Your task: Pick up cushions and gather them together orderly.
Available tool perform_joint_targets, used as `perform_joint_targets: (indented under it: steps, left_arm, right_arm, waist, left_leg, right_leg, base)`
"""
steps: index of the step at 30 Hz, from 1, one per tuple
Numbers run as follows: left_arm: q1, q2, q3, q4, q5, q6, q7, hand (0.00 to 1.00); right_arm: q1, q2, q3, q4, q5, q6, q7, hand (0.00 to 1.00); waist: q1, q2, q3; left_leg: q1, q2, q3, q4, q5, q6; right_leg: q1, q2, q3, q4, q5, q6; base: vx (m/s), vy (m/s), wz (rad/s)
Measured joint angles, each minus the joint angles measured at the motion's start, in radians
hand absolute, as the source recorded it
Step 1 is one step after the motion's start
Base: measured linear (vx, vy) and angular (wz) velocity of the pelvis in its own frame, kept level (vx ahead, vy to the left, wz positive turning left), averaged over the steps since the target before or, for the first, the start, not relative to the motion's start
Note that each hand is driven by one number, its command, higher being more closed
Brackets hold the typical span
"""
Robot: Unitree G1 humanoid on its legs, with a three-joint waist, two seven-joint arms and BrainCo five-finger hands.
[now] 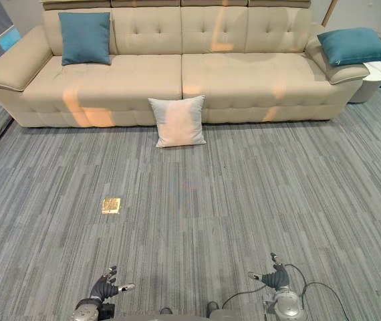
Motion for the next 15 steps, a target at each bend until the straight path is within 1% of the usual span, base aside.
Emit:
perform_joint_targets:
  steps: [1, 4, 8, 11, 15]
  left_arm:
    - [0.004, 0.000, 0.001, -0.005, 0.000, -0.001, -0.001, 0.00]
    - [0.020, -0.001, 0.009, -0.008, 0.000, -0.001, -0.003, 0.00]
    - [0.043, 0.002, 0.037, -0.008, 0.000, -0.001, -0.003, 0.00]
    - [0.062, 0.003, 0.037, -0.008, 0.000, 0.000, -0.003, 0.00]
    - [0.062, 0.003, 0.037, -0.008, 0.000, 0.002, -0.001, 0.00]
  right_arm:
    - [0.003, -0.006, 0.000, -0.002, -0.002, 0.000, 0.012, 0.00]
    - [0.004, -0.016, 0.000, -0.002, -0.002, 0.000, 0.015, 0.00]
    - [0.014, -0.016, 0.000, -0.001, -0.002, 0.001, 0.025, 0.00]
    - [0.014, -0.016, 0.001, 0.015, -0.001, 0.001, 0.028, 0.00]
    - [0.010, -0.015, 0.002, 0.043, 0.002, 0.006, 0.028, 0.00]
  waist:
    - [0.000, 0.000, 0.000]
    - [0.000, 0.000, 0.000]
    - [0.001, 0.000, 0.000]
    - [0.001, -0.002, -0.001]
    - [0.003, -0.005, -0.005]
  left_leg:
    - [0.003, 0.000, -0.001, 0.000, 0.000, 0.000]
    - [0.005, -0.001, -0.002, 0.000, 0.000, 0.000]
    - [0.006, -0.002, -0.006, 0.000, 0.000, 0.001]
    - [0.005, -0.005, -0.007, -0.004, 0.002, 0.003]
    - [-0.002, -0.010, -0.008, -0.048, 0.024, 0.013]
  right_leg:
    - [0.005, 0.000, -0.008, 0.000, 0.000, 0.000]
    - [0.007, -0.002, -0.015, 0.003, -0.001, 0.000]
    - [0.004, -0.004, -0.019, 0.014, -0.002, 0.001]
    - [0.002, -0.006, -0.022, 0.017, -0.002, 0.001]
    - [-0.022, -0.007, -0.032, 0.016, -0.002, 0.001]
  base:
    - [-0.02, -0.011, 0.04]
    - [-0.04, -0.006, 0.06]
    - [-0.06, -0.001, 0.04]
    - [-0.08, 0.000, 0.03]
    - [-0.02, -0.002, 0.05]
